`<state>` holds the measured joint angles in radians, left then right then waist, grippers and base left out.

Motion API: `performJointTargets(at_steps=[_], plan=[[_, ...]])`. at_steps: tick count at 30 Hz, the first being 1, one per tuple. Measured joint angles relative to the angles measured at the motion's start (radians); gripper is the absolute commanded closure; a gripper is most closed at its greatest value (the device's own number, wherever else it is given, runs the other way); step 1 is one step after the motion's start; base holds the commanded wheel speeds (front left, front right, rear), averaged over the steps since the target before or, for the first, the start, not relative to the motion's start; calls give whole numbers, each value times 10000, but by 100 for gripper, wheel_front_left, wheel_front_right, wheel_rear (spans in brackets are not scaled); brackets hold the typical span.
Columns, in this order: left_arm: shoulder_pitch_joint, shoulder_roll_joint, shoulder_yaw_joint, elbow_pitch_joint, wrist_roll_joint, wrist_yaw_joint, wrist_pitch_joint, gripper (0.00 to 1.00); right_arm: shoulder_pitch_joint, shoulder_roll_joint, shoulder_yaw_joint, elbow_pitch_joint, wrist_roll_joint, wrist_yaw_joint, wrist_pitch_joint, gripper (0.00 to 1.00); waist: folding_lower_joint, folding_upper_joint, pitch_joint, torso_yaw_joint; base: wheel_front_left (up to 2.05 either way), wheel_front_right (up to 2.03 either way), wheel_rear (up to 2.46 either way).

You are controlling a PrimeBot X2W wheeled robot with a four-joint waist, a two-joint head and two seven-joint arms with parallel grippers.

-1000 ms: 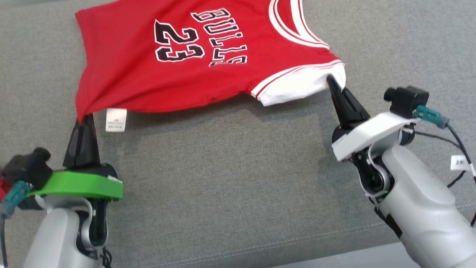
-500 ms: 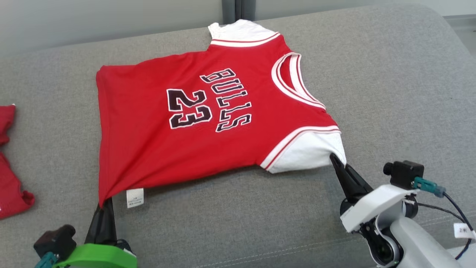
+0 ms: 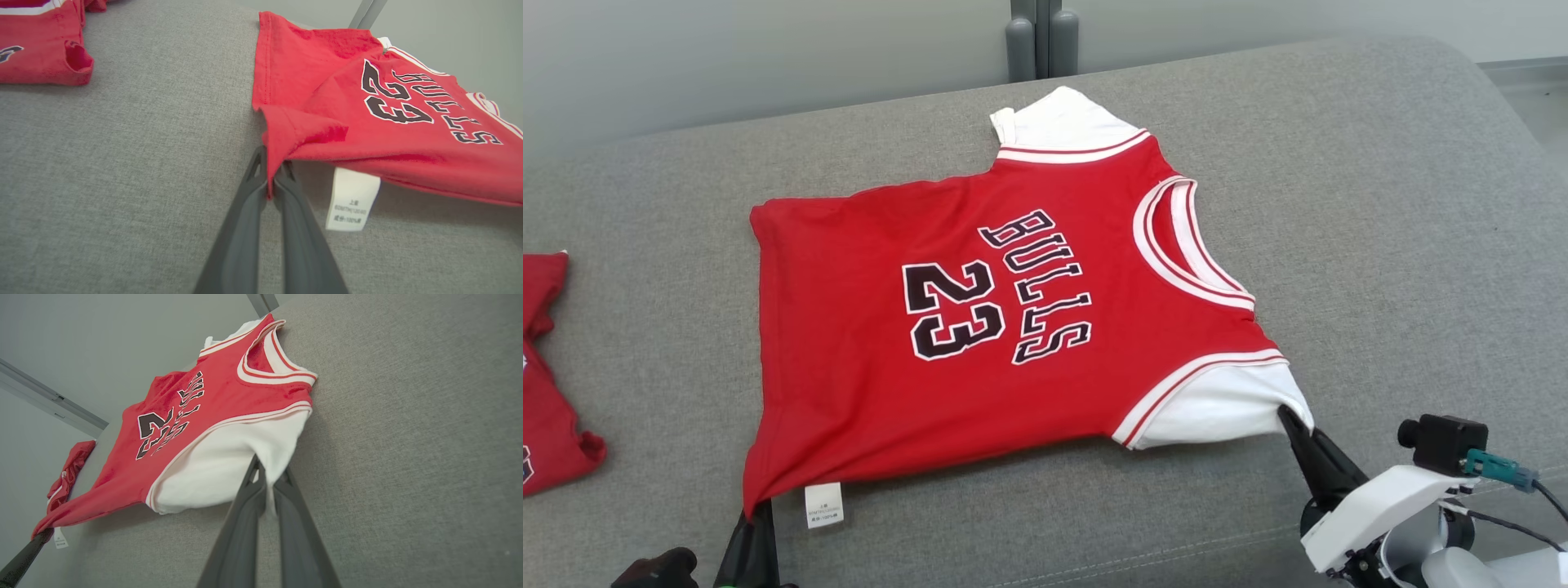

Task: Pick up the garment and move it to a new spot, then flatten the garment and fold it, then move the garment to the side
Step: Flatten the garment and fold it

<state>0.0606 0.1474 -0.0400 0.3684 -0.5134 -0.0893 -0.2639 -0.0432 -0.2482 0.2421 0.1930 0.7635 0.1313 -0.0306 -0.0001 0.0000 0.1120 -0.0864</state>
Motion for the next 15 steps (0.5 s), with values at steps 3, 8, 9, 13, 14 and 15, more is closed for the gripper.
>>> performJointTargets(at_steps=[3,8,9,13,14,15], plan=[[-3,-75,-21,98,94,-52,-2,100,106,341,17,-150,-272,-2,268,100,0,0,-32,-6,0,0,0],[-73,-184,-107,25,359,-90,0,100,159,675,17,-320,-546,-4,495,100,0,0,-103,33,0,0,0],[-113,-186,-102,-12,397,-123,-2,100,145,717,10,-353,-585,-4,533,100,0,0,-116,45,0,0,0],[-311,-144,-134,-88,518,-173,-2,100,-156,761,-58,-428,-627,-4,648,100,0,0,-149,74,0,0,0],[-402,-82,-146,-81,571,-176,-2,100,-282,773,-75,-416,-633,-4,685,100,0,0,-141,72,0,0,0],[-518,-25,-144,-65,583,-197,-2,100,-434,780,-82,-368,-639,-6,740,100,0,0,-124,67,0,0,0]])
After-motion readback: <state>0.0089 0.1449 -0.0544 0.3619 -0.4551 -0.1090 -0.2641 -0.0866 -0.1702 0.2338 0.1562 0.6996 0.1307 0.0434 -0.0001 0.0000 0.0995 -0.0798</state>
